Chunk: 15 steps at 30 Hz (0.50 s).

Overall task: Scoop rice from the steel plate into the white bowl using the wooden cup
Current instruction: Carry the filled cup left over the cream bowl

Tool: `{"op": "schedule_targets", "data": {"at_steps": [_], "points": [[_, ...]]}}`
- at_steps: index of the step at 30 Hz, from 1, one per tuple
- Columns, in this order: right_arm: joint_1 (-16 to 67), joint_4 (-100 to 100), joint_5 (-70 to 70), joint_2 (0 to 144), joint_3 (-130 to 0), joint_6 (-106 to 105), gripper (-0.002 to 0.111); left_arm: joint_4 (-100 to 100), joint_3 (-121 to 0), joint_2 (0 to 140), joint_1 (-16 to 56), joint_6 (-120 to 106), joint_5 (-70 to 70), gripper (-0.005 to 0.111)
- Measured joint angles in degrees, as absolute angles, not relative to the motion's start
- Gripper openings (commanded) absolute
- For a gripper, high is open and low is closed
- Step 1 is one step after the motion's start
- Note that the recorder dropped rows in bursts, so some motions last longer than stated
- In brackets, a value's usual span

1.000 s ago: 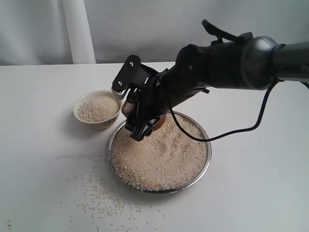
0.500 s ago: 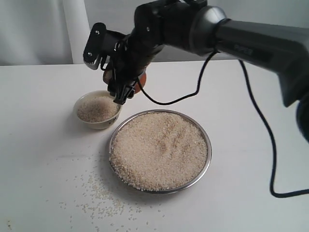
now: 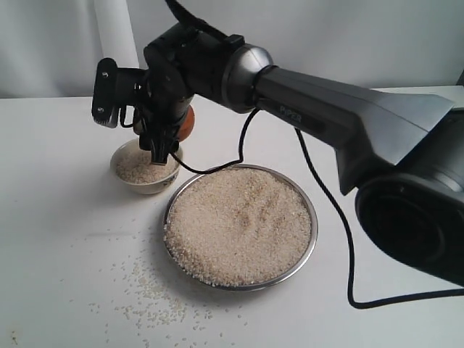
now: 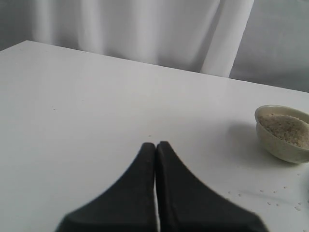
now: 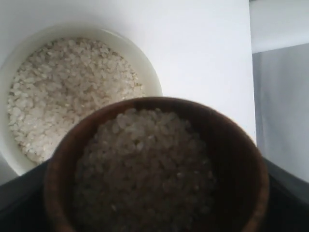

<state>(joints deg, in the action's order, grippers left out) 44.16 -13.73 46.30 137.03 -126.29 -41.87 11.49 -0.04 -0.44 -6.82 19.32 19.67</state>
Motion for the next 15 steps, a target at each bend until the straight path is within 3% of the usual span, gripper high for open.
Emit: {"op": "schedule_targets", "data": {"at_steps": [15], "points": [[45.1, -21.1, 36.8, 138.7, -126.3, -41.9, 0.0, 11.5, 0.0, -0.4, -6.8, 19.3, 19.7, 0.0]]}}
